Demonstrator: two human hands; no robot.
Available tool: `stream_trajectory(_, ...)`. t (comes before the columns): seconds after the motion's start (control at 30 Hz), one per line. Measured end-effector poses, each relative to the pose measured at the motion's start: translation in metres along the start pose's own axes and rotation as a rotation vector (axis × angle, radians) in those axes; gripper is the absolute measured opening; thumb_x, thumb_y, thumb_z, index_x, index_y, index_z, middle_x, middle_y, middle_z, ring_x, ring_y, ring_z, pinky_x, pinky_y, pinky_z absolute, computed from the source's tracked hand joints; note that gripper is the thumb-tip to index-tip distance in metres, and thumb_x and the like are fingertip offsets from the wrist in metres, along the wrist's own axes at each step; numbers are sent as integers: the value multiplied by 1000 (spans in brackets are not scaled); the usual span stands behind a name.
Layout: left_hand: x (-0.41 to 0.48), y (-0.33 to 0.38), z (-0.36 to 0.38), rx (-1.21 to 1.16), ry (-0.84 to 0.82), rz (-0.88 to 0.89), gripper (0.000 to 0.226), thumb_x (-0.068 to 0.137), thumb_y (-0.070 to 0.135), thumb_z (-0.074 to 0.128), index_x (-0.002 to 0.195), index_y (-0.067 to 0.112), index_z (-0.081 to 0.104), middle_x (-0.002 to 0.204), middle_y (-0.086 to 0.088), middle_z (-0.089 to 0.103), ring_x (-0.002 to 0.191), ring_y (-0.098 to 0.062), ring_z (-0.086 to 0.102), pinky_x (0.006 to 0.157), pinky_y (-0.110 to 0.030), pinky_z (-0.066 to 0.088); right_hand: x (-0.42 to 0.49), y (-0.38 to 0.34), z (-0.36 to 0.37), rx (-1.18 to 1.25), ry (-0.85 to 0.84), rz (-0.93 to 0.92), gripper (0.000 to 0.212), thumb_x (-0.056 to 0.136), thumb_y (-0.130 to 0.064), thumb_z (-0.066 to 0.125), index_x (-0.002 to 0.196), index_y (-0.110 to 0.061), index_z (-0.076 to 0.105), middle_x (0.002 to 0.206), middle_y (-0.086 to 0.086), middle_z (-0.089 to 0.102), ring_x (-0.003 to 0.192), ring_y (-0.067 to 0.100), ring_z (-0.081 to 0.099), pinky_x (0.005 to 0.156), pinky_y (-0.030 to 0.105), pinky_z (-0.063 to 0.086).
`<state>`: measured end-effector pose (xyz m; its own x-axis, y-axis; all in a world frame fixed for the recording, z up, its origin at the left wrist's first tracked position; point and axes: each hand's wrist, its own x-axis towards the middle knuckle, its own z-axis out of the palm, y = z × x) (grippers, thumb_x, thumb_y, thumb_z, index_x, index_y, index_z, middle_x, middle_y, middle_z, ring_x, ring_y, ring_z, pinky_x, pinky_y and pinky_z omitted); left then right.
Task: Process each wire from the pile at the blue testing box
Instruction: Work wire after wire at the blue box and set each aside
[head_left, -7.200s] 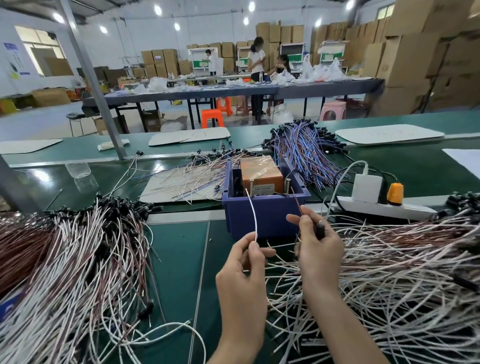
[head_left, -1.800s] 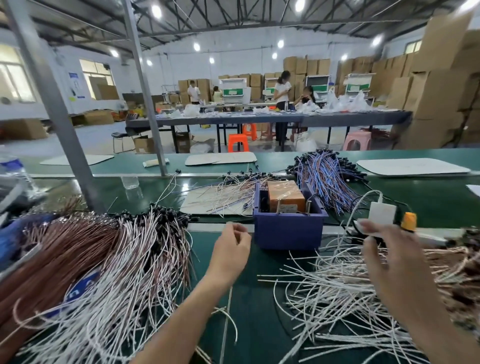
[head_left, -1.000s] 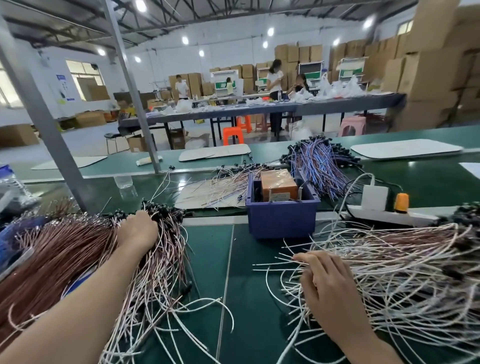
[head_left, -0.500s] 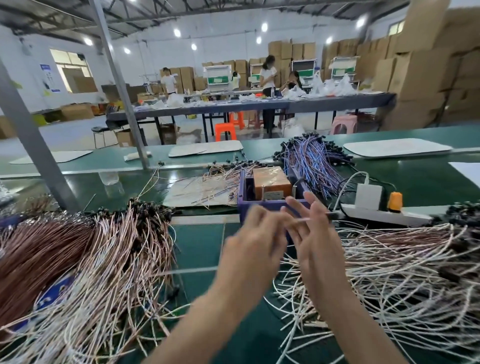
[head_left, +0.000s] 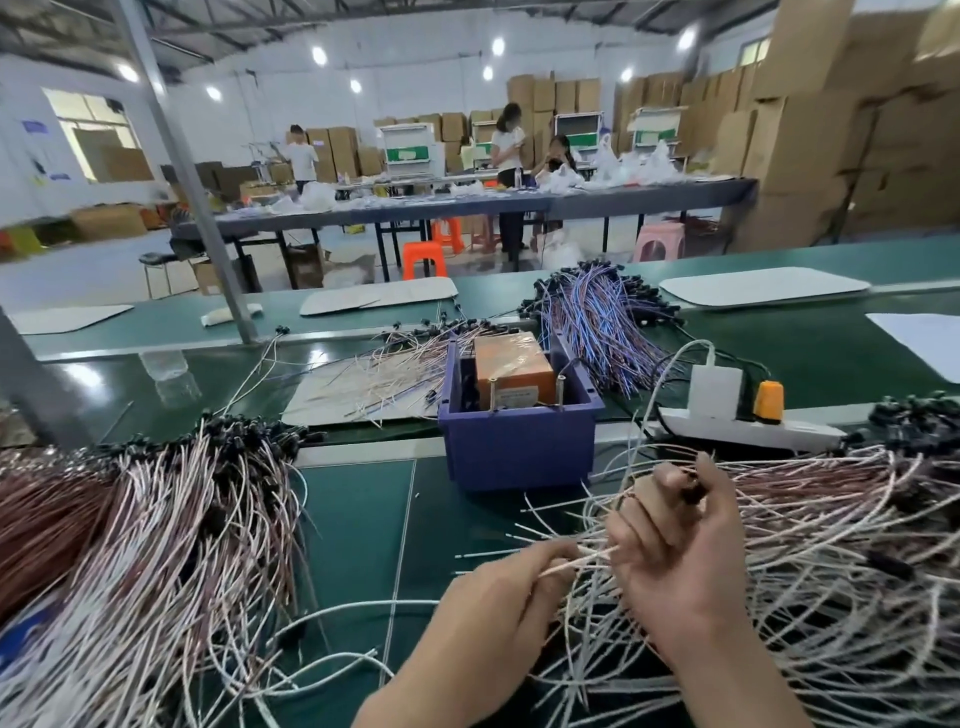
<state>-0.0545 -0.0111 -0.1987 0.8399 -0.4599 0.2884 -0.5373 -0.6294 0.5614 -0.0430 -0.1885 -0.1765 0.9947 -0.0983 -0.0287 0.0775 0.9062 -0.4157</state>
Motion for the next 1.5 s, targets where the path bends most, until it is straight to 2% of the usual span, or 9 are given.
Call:
stream_trajectory(0.2,8,-7,-1,315,338,182,33,105,34,40,124,24,64,130,12,63,114,-5,57,94,-24,45,-5,20,0,-846,-45,-18,24,89,-51,60,101,-39,76,83,-5,72,42,2,39,43,16,31)
stream_trajectory(0.27,10,-11,-2,354,437,189,29,103,29,42,120,22,64,123,9,66,111,-9,57,94,-25,42,-9,32,1,-1067,-157,-19,31,85,-55,58,107,-41,75,70,-20,70,46,-6,53,46,9,37)
stream_trajectory(0.4,7,-22,-6,398,534,107,24,97,21,49,120,23,55,115,7,62,108,-13,50,98,-27,33,-15,44,6,-1134,-383,12,24,96,-35,55,116,-31,68,56,-25,62,51,-13,58,48,2,40)
stream_trajectory(0.67,6,-25,-8,387,503,130,29,98,19,41,124,20,52,120,4,56,116,-17,50,113,-39,30,-17,48,1,-1238,-501,168,68,78,-82,56,97,-18,67,51,-8,42,47,3,36,47,15,31)
stream_trajectory(0.77,7,-24,-14,464,540,26,34,95,20,42,126,16,54,123,-2,55,121,-22,48,115,-46,28,-18,51,-1,-1406,-588,160,41,93,-65,55,105,-29,71,85,4,72,75,15,62,74,27,50)
stream_trajectory(0.87,8,-31,-29,526,612,-211,29,93,9,59,121,11,64,126,-13,54,127,-30,44,116,-55,29,-22,55,-4,-1611,-580,26,24,103,-48,52,99,-34,72,73,-19,69,63,6,58,63,18,43)
stream_trajectory(1.03,-1,-35,-52,577,710,-467,32,81,8,77,111,19,74,114,-15,51,112,-37,45,98,-53,39,-20,60,-8,-1561,-413,-23,19,101,-44,57,100,-36,74,79,-12,72,77,6,68,83,28,53)
stream_trajectory(1.27,-6,-22,-55,463,647,-311,21,93,34,67,104,21,78,66,1,67,55,-24,63,46,-25,37,-19,59,-9,-1411,-277,-96,29,94,-62,45,104,-50,70,82,-4,70,55,0,50,54,15,37)
stream_trajectory(1.5,-4,-26,-58,489,735,-379,58,105,44,21,101,14,70,78,0,43,77,-21,39,69,-39,40,-20,50,-1,-1259,-109,-104,21,102,-45,46,103,-52,67,105,-23,72,46,15,60,50,21,50)
